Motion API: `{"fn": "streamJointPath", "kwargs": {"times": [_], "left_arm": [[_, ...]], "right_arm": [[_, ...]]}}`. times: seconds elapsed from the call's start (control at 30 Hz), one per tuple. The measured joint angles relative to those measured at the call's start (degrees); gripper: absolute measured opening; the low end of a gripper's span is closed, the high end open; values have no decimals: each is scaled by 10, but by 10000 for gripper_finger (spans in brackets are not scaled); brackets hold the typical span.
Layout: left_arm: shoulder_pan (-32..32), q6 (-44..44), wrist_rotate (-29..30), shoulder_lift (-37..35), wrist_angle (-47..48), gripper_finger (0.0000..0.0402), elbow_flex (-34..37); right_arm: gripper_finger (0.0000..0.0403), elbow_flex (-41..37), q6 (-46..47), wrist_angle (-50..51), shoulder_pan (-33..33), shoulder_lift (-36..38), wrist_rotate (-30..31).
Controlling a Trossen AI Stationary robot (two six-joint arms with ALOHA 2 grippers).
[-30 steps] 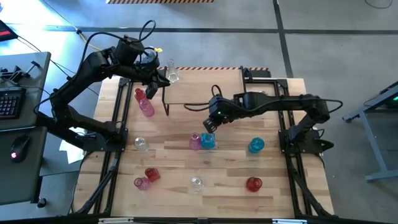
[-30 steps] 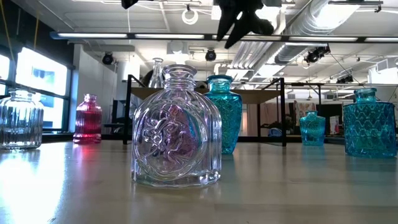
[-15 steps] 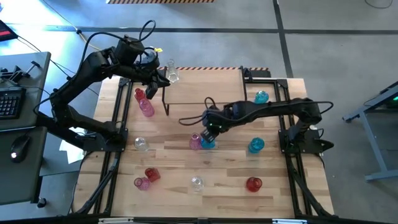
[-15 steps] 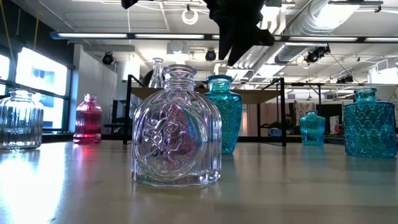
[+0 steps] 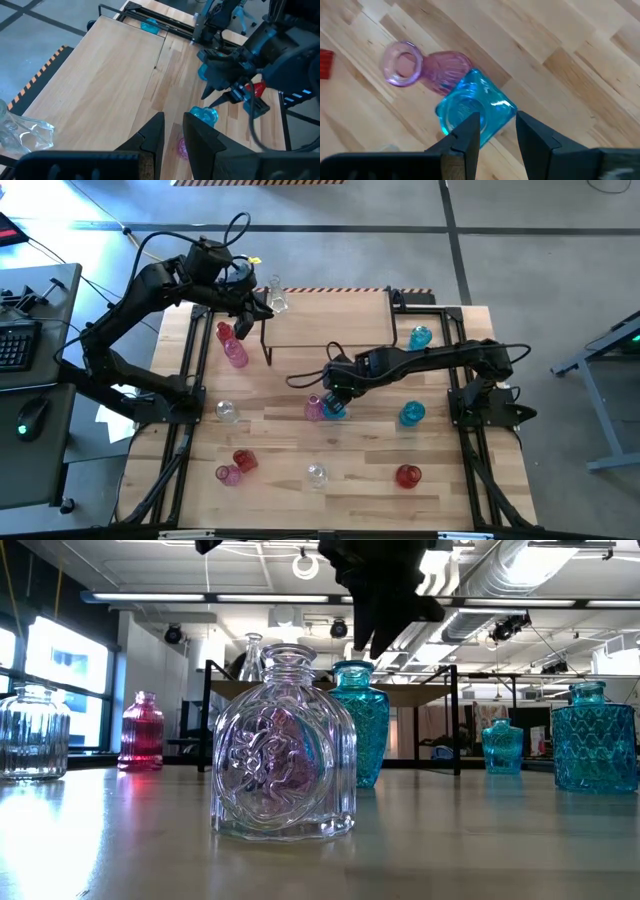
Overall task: Sort vases onto shelf
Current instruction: Put the left blue vase on the shelf
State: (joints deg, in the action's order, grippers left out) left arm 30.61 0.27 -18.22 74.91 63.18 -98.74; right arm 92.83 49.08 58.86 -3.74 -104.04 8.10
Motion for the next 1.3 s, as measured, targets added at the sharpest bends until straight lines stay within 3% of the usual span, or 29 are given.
{"fn": "streamJointPath", "kwargs": {"times": [0.7,0.8,1.0,1.3], "left_arm": [[0,4,0,0,0,62,0],[0,4,0,0,0,62,0],[0,4,0,0,0,62,0],[0,4,0,0,0,62,0]], "right_arm": [[109,0,28,-4,-8,-52,-8],[92,0,36,-4,-8,-52,-9],[14,0,36,-4,-8,-52,-13],[8,2,37,-3,-7,-51,-31]]}}
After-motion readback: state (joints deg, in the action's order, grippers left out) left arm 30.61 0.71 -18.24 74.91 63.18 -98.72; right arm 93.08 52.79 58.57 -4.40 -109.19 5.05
